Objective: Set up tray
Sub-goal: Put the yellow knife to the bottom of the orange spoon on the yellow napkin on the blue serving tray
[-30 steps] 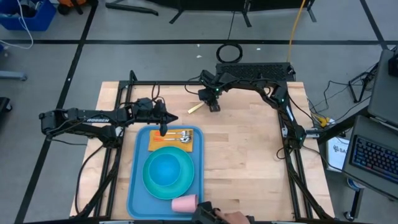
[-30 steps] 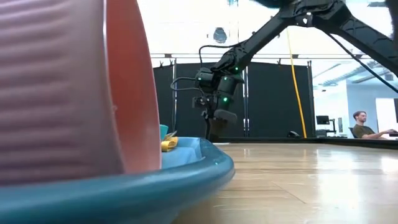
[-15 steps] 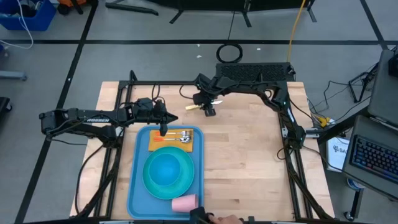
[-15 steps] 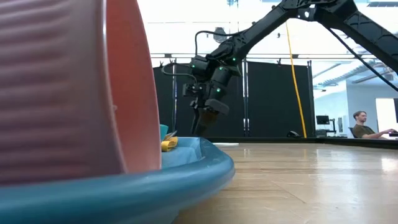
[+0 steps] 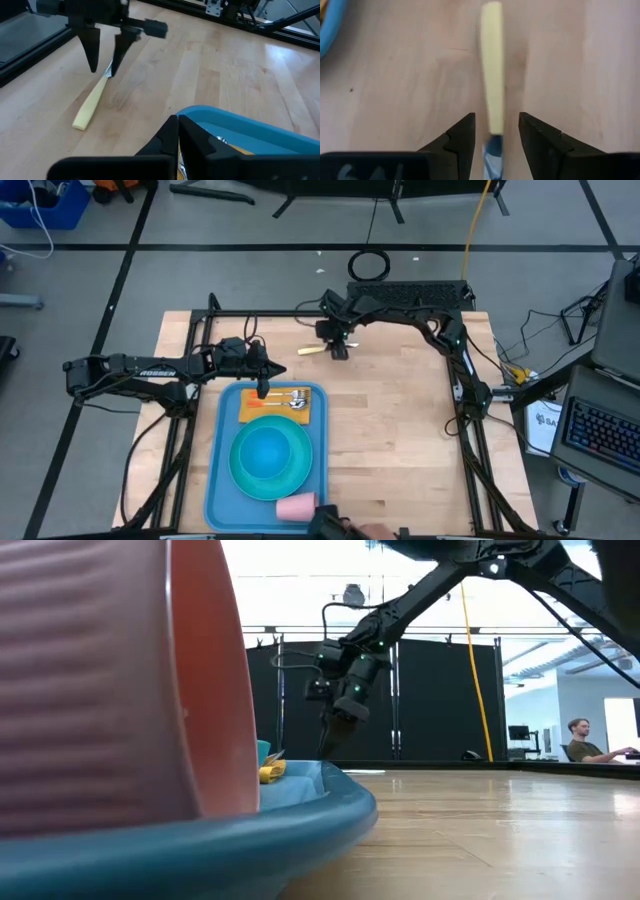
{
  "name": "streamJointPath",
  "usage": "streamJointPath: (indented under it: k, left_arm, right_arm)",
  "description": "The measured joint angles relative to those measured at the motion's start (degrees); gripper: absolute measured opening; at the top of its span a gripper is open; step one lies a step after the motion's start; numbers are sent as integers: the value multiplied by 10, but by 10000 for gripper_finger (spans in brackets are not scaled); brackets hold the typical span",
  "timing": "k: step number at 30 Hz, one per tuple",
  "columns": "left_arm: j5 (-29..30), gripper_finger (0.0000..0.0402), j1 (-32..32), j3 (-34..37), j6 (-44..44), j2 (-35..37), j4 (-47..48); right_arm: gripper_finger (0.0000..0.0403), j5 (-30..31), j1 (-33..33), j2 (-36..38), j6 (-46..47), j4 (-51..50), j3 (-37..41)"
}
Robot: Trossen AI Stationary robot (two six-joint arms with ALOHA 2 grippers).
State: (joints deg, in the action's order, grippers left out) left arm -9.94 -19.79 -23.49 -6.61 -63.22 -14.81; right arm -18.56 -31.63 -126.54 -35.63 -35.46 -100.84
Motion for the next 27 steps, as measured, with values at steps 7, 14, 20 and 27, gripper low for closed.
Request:
streamJointPath:
  k: [7,14,20,27]
  left_arm:
    - [0,4,0,0,1,0,0]
    - [1,19,0,0,3,0,-2]
    - [1,4,1,0,2,0,-3]
    - [1,22,1,0,2,0,-3]
  right_arm:
    - [141,-9,-15,0,5,-22,0]
    - [141,47,4,-34,-1,-17,-3]
    - [140,33,-2,-40,7,-1,-2]
    - [82,36,-2,-41,11,5,-1]
